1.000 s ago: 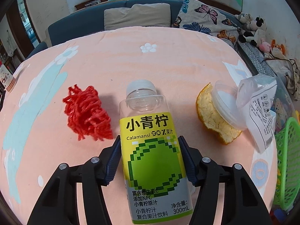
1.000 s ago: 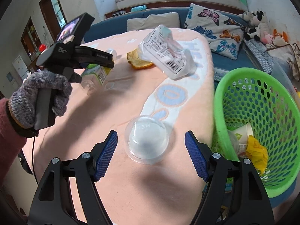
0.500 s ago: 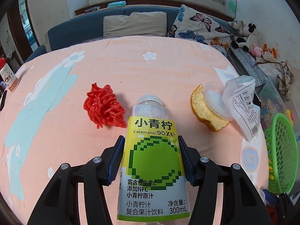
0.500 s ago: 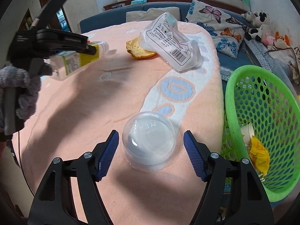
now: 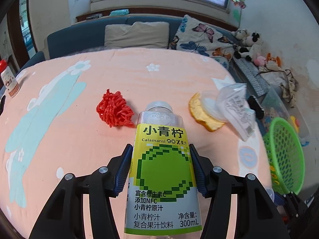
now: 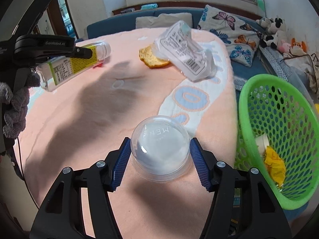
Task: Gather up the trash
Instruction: 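Carry the clear lid into the basket and open the right tool while the left tool carries the bottle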
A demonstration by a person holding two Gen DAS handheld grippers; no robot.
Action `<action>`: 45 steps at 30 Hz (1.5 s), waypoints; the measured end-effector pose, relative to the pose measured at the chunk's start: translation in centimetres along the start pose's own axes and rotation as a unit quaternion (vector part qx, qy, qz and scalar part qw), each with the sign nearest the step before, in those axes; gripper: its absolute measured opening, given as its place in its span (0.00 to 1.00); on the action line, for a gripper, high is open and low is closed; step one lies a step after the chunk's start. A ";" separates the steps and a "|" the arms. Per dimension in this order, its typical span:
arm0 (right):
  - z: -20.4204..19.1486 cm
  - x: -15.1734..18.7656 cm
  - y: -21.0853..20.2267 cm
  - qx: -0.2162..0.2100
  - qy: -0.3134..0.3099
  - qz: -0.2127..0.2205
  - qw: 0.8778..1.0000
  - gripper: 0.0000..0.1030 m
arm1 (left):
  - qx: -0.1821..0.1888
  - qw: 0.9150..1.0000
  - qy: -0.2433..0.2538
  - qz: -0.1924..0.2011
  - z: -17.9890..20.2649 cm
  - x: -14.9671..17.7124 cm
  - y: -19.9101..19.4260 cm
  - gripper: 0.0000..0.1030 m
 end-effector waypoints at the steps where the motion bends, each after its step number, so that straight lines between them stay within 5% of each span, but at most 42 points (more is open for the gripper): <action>1: 0.0 0.0 -0.4 -0.001 0.001 0.004 1.000 0.59 | 0.005 1.000 0.003 0.003 0.3 0.1 -0.4 0.52; 16: 3.9 0.2 -6.1 0.019 0.033 0.050 0.998 0.59 | 0.065 0.996 0.058 0.035 6.8 0.9 -4.1 0.52; 28: 11.0 1.7 -9.9 0.064 0.096 0.070 0.991 0.59 | 0.103 0.988 0.108 0.036 13.7 1.1 -4.7 0.52; 45: 20.1 3.4 -9.3 0.119 0.179 0.051 0.975 0.60 | 0.137 0.975 0.173 0.036 22.3 0.8 -4.7 0.52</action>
Point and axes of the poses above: each gripper's, at about its wrist camera, not at the fingertips, and y roughly the way its jaws point, z to its right, x to its underside, the point moved 3 cm from there along y, roughly the way its jaws point, and after that the axes turned 6 degrees about -z, right-handed, at the moved point
